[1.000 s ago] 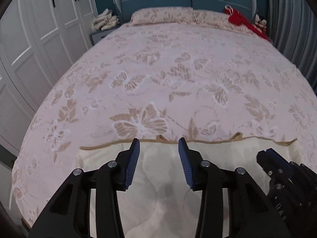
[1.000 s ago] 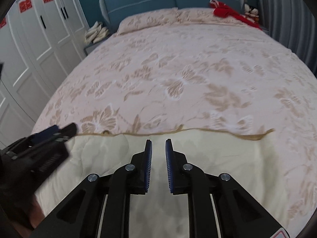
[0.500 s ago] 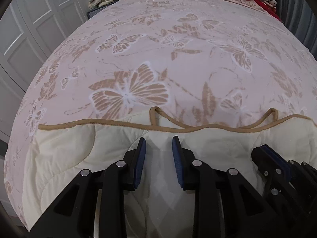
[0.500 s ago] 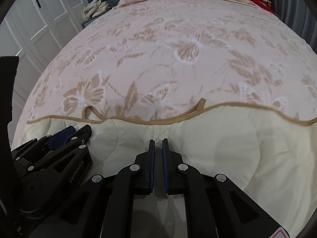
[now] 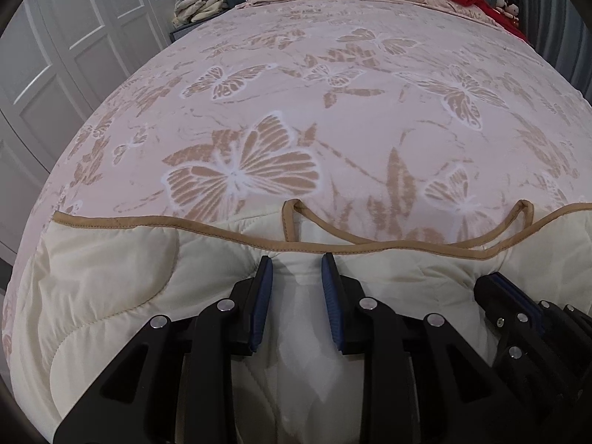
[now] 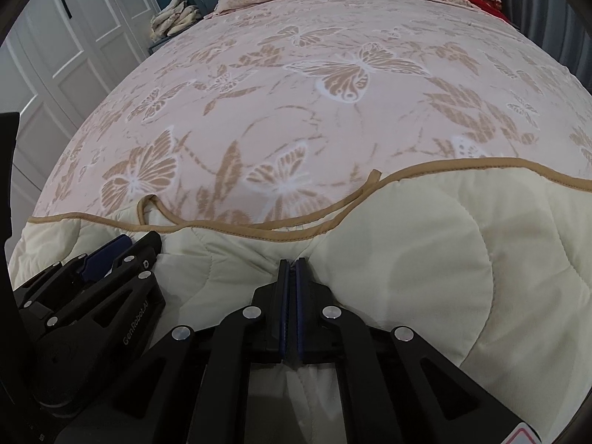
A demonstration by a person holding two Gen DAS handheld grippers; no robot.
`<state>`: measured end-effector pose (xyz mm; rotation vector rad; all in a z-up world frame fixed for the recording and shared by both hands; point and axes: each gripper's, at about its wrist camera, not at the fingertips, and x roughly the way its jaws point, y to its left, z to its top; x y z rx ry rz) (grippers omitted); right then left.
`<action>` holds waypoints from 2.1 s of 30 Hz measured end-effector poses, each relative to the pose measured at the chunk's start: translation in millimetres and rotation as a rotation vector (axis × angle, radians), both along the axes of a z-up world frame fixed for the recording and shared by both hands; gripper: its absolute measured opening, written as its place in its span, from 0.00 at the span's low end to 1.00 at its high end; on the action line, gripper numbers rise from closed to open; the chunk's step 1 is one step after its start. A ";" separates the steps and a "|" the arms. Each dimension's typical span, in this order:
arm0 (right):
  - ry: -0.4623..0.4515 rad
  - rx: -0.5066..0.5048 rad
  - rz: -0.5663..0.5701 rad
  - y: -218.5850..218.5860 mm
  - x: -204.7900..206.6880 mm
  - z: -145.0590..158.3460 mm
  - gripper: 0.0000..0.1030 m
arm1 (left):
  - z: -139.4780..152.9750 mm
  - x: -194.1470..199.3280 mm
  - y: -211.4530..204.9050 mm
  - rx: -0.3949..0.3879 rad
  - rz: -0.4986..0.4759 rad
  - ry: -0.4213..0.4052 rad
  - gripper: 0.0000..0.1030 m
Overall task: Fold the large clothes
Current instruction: 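Regrasp the tan-piped hem with both tools side by side, then lift the hem with both tools and fold it over the bundle, then open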
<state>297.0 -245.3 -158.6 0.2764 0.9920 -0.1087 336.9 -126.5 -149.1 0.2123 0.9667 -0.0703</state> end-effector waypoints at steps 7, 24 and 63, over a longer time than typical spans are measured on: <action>-0.017 0.000 -0.012 -1.6 2.4 -4.6 0.00 | -3.5 2.5 -1.2 0.003 0.013 -0.016 0.26; -0.136 -0.061 0.002 17.5 -96.2 89.7 0.30 | 100.8 -106.9 160.5 -0.169 0.102 -0.101 0.84; 0.018 0.047 0.092 89.9 -193.7 34.2 0.33 | 149.5 -208.2 137.0 -0.368 -0.052 -0.045 0.17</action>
